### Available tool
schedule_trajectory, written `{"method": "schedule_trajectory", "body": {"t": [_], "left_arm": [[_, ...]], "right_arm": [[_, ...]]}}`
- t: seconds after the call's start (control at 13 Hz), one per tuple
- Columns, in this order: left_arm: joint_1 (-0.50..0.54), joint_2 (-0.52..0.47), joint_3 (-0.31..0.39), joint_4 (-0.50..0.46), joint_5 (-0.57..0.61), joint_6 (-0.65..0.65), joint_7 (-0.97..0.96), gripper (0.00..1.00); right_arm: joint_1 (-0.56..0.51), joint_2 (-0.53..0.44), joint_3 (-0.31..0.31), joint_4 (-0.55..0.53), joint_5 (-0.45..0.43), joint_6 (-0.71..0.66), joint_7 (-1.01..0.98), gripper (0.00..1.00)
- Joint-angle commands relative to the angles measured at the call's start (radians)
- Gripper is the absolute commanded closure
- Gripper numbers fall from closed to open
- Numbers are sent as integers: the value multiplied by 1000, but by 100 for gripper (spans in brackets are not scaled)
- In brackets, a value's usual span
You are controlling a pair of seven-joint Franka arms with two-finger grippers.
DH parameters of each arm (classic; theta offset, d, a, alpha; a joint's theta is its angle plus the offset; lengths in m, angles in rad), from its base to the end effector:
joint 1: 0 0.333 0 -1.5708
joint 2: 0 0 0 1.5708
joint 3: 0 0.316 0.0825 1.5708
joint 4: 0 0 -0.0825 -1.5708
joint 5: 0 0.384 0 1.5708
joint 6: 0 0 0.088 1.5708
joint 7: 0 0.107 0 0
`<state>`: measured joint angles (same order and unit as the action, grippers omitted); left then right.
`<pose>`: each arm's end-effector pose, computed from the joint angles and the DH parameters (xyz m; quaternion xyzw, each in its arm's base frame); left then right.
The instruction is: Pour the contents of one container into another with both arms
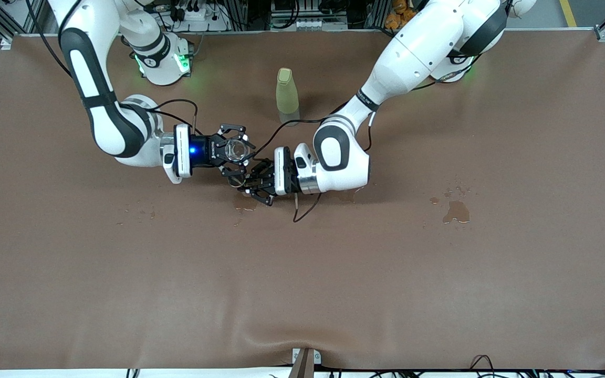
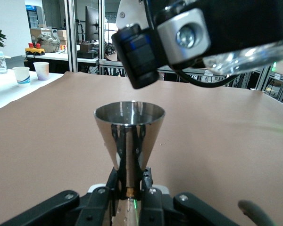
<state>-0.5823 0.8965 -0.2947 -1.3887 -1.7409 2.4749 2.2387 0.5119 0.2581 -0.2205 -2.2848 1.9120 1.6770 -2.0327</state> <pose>0.5198 -0.5411 0.2044 0.5890 -0.5377 0.4080 0.4444 0.4784 0.2400 0.2815 -0.6039 -0.3326 -0.3761 0.6191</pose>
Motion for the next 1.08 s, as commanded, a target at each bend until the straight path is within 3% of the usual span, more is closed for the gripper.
{"method": "schedule_trajectory", "body": {"t": [0.0, 1.0], "left_arm": [[-14, -5, 9, 7, -31, 15, 21, 100], [-16, -5, 9, 8, -31, 15, 21, 100]], "right_arm": [[-1, -55, -2, -47, 9, 9, 110, 100], [-7, -77, -3, -76, 4, 4, 383, 100]]}}
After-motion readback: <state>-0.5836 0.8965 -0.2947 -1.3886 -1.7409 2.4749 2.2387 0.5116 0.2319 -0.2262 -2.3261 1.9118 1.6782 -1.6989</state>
